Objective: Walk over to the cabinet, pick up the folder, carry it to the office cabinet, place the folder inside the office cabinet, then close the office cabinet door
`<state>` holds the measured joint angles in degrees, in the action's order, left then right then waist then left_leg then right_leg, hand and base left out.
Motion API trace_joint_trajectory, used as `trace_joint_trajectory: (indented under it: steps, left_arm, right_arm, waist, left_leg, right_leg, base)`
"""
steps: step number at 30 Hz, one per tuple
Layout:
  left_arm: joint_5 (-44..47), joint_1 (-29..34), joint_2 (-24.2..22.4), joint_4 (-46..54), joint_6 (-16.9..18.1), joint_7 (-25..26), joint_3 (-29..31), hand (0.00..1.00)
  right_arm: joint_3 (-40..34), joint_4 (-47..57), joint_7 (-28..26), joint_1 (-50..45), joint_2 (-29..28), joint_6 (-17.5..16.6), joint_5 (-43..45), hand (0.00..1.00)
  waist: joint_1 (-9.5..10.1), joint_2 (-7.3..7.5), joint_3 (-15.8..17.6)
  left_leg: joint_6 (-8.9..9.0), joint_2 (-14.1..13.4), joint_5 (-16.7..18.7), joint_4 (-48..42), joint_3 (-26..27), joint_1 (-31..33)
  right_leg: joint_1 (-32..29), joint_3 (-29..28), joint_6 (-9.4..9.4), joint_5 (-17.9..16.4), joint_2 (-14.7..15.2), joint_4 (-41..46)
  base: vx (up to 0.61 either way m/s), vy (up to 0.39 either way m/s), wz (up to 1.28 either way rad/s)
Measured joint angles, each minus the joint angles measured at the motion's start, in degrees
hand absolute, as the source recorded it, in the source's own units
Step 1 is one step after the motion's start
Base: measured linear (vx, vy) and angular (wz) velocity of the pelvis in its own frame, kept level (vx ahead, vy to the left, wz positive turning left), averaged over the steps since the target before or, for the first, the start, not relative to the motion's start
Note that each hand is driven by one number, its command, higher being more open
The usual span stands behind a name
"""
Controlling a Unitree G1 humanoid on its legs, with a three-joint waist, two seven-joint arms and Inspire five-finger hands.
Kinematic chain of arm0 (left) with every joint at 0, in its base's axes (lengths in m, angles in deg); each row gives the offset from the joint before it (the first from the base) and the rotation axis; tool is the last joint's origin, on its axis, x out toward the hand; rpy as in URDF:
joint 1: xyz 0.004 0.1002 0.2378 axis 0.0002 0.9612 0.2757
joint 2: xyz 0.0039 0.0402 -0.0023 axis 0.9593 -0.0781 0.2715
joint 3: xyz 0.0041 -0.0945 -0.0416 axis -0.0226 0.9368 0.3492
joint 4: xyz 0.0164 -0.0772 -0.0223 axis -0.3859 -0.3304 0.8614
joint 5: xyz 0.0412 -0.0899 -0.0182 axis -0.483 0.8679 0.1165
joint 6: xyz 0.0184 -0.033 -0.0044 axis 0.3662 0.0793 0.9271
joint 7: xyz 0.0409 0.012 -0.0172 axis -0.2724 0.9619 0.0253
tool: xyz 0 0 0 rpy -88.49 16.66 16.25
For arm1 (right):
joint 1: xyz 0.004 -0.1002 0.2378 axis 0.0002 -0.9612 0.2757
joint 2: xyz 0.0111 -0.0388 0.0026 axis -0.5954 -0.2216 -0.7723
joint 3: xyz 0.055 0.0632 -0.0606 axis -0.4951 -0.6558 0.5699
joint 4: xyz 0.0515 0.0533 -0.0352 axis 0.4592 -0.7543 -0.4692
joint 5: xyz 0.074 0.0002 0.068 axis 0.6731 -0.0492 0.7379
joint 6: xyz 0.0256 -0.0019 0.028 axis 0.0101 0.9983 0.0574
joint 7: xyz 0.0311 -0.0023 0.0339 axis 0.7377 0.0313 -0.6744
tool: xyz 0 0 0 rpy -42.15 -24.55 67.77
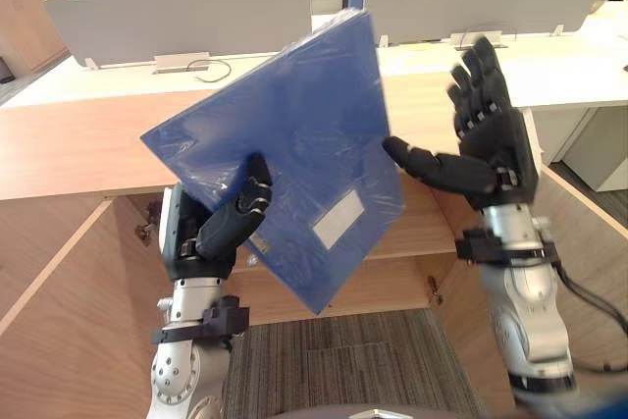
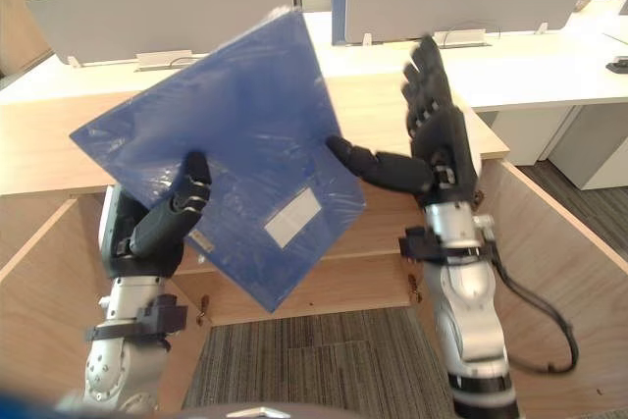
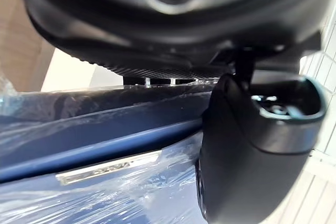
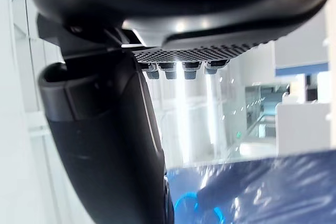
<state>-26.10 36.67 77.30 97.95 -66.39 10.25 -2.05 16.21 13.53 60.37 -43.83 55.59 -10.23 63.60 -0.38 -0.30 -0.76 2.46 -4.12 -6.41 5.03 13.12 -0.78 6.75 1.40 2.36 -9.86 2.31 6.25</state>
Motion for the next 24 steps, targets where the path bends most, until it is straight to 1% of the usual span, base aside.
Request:
trace_joint_trajectory:
  steps: [2, 3, 5, 7, 8, 10, 12, 13, 14, 16, 17, 18, 19, 21, 24]
  left_arm:
    - [0.82, -2.19, 2.35, -0.2, 0.13, -0.7, -2.61, 0.0]
    - [1.16, -2.68, 2.56, -0.34, 0.3, -0.6, -2.69, 0.0]
    - [1.97, -5.45, 3.77, -2.67, 0.9, -0.45, -2.0, 0.0]
    - [2.49, -6.42, 4.48, -3.85, 1.43, -0.23, -1.82, 0.0]
    - [3.4, -7.0, 5.55, -4.58, 1.86, -0.12, -1.82, 0.0]
    - [4.12, -7.65, 6.75, -4.93, 2.0, 0.2, -1.82, 0.0]
    - [4.61, -9.24, 8.97, -5.79, 2.88, 0.85, -1.89, 0.0]
    - [4.94, -9.97, 9.61, -6.2, 2.9, 0.88, -1.94, 0.0]
    - [5.69, -11.17, 11.1, -6.78, 3.14, 0.91, -1.96, 0.0]
    - [6.25, -13.19, 14.38, -7.84, 3.53, 0.93, -2.03, 0.0]
    - [7.22, -14.54, 17.76, -8.91, 3.93, 0.93, -2.17, 0.0]
    - [8.54, -14.96, 19.65, -9.53, 4.08, 0.94, -2.33, 0.0]
    - [9.03, -14.99, 20.63, -9.81, 4.16, 0.94, -2.34, 0.0]
    - [10.29, -15.0, 23.42, -10.82, 4.37, 0.91, -3.29, 0.0]
    - [10.5, -15.0, 25.29, -11.5, 4.38, 0.9, -3.8, 0.0]
  right_arm:
    - [4.15, -2.68, -2.03, 5.59, 3.61, -0.77, 6.25, 1.0]
    - [4.66, -3.86, -2.4, 6.88, 4.82, -0.98, 7.54, 1.0]
    - [7.82, -8.48, -4.5, 11.65, 10.57, -1.21, 14.28, 1.0]
    - [10.88, -10.83, -5.25, 14.58, 14.55, -1.2, 17.23, 1.0]
    - [13.42, -12.47, -6.51, 16.82, 18.22, -1.04, 20.1, 1.0]
    - [15.54, -13.53, -7.36, 18.62, 20.98, -0.83, 21.09, 1.0]
    - [18.53, -15.29, -8.65, 21.57, 24.36, -0.21, 22.73, 1.0]
    - [19.16, -15.78, -8.87, 22.12, 25.15, -0.14, 23.06, 1.0]
    - [20.84, -16.87, -9.15, 23.57, 26.46, -0.02, 23.13, 0.0]
    - [24.53, -18.25, -9.77, 25.61, 29.3, 0.14, 24.02, 0.0]
    - [28.46, -18.69, -11.09, 26.92, 32.43, 0.34, 27.73, 0.0]
    - [30.72, -18.71, -11.12, 27.57, 34.18, 0.29, 29.58, 0.0]
    - [32.26, -18.7, -11.36, 28.12, 35.39, 0.39, 30.91, 0.0]
    - [37.45, -18.65, -14.62, 29.31, 40.85, 1.62, 36.64, 0.0]
    - [40.53, -18.49, -18.39, 29.4, 44.47, 3.06, 40.17, 0.0]
  waist:
    - [0.0, 0.0, 0.0]
    - [-0.04, 0.02, 0.01]
    - [0.08, 0.02, 0.01]
    - [0.06, 0.02, 0.0]
    - [0.06, 0.0, -0.01]
    - [0.06, -0.02, -0.02]
    - [0.06, -0.11, -0.08]
    - [0.08, -0.13, -0.09]
    - [0.13, -0.17, -0.11]
    - [0.25, -0.26, -0.16]
    - [0.33, -0.29, -0.19]
    - [0.32, -0.31, -0.19]
    - [0.31, -0.32, -0.2]
    - [0.59, -0.28, -0.21]
    - [0.98, -0.27, -0.21]
  left_leg:
    - [-0.01, 0.06, -0.01, 0.0, -0.04, -0.22]
    - [-0.02, 0.06, -0.01, 0.0, -0.03, -0.26]
    - [-0.15, 0.07, -0.11, 0.0, -0.01, -0.47]
    - [-0.22, 0.06, -0.16, 0.0, 0.02, -0.51]
    - [-0.28, 0.06, -0.21, 0.0, 0.04, -0.54]
    - [-0.35, 0.05, -0.27, 0.0, 0.05, -0.57]
    - [-0.48, 0.05, -0.38, 0.0, 0.15, -0.68]
    - [-0.54, 0.05, -0.42, 0.0, 0.15, -0.72]
    - [-0.63, 0.05, -0.51, 0.0, 0.15, -0.76]
    - [-0.76, 0.05, -0.63, 0.01, 0.15, -0.78]
    - [-0.75, 0.05, -0.74, 0.01, 0.14, -0.8]
    - [-0.76, 0.05, -0.78, 0.01, 0.16, -0.81]
    - [-0.76, 0.05, -0.81, 0.01, 0.19, -0.82]
    - [-0.75, 0.08, -0.89, 0.02, 0.2, -0.86]
    - [-0.74, 0.13, -1.04, 0.03, 0.17, -0.85]
  right_leg:
    - [0.02, -0.04, 0.01, 0.01, 0.05, 0.43]
    - [0.02, -0.05, 0.02, 0.02, 0.05, 0.5]
    - [0.13, -0.07, 0.05, 0.05, 0.04, 0.63]
    - [0.13, -0.09, 0.04, 0.05, 0.03, 0.66]
    - [0.13, -0.11, 0.02, 0.06, 0.02, 0.69]
    - [0.12, -0.14, 0.01, 0.07, 0.01, 0.73]
    - [0.12, -0.27, -0.02, 0.09, 0.01, 0.81]
    - [0.13, -0.27, -0.03, 0.09, 0.01, 0.88]
    - [0.13, -0.28, -0.06, 0.11, 0.01, 0.96]
    - [0.14, -0.28, -0.1, 0.25, 0.0, 0.97]
    - [0.16, -0.29, -0.11, 0.33, 0.0, 0.97]
    - [0.17, -0.31, -0.1, 0.4, 0.01, 0.96]
    - [0.17, -0.33, -0.1, 0.45, 0.02, 0.96]
    - [0.23, -0.33, -0.12, 0.58, 0.05, 0.96]
    - [0.23, -0.31, -0.14, 0.59, 0.1, 0.96]
  base:
    - [0.0, 0.0, 0.0]
    - [-0.03, 0.006, -0.01]
    - [-0.05, 0.001, -0.01]
    - [-0.06, -0.002, -0.02]
    - [-0.06, -0.003, -0.02]
    - [-0.05, -0.001, -0.01]
    - [-0.06, 0.002, -0.03]
    - [-0.05, 0.004, -0.02]
    - [-0.07, 0.006, -0.01]
    - [-0.07, 0.007, -0.01]
    - [-0.06, 0.009, -0.01]
    - [-0.06, 0.009, -0.01]
    - [-0.05, 0.01, -0.02]
    - [-0.06, 0.014, 0.0]
    - [-0.06, 0.009, 0.0]
